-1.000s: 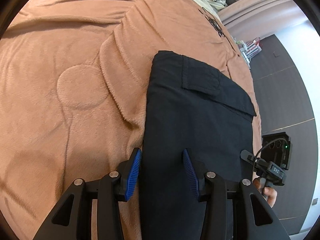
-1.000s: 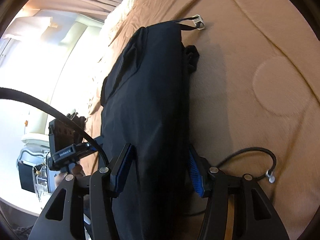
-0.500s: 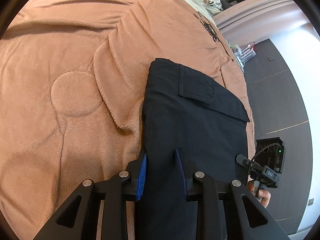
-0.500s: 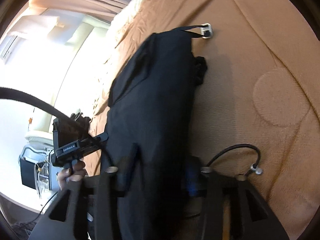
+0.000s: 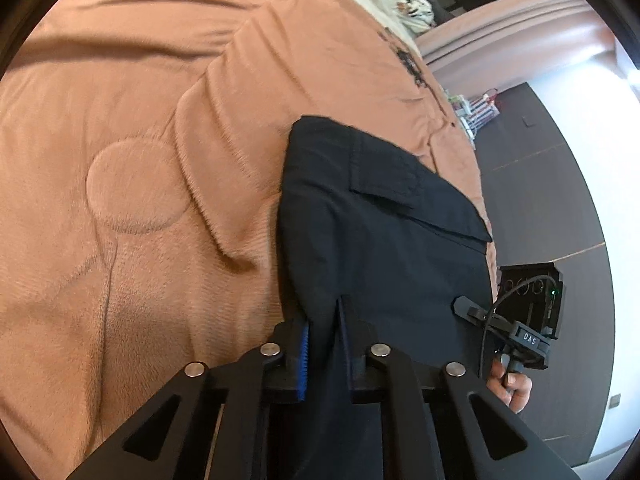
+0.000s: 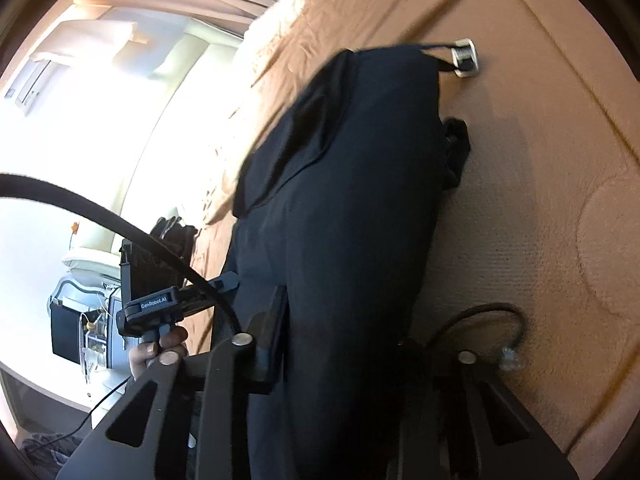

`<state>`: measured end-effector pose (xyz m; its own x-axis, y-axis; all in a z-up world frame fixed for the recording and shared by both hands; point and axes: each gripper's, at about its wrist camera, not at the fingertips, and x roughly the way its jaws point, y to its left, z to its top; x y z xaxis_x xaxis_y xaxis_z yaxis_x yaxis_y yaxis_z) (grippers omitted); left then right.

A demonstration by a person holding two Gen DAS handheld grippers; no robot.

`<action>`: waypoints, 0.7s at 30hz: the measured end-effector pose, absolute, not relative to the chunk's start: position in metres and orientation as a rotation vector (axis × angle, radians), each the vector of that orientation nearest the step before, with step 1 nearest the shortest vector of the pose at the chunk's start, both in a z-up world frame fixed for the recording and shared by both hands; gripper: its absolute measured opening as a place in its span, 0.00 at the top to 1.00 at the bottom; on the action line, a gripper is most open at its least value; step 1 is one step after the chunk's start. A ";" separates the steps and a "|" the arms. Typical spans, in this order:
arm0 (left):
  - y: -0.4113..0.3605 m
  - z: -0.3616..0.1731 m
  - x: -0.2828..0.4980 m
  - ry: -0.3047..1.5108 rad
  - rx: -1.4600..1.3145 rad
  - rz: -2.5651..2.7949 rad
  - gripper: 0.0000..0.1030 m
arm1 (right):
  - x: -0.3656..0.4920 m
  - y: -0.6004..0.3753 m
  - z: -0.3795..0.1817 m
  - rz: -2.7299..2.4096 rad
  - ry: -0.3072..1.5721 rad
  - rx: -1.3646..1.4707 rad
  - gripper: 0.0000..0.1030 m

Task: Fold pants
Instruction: 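Grasp the folded pants with the left tool while the right tool grasps and lifts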

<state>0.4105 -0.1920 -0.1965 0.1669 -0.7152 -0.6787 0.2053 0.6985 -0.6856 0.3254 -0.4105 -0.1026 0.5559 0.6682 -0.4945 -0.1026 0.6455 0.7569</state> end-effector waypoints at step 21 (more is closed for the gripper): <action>-0.156 -0.081 0.361 1.005 -0.467 -0.726 0.91 | 0.264 -0.355 -0.015 0.520 0.675 0.603 0.80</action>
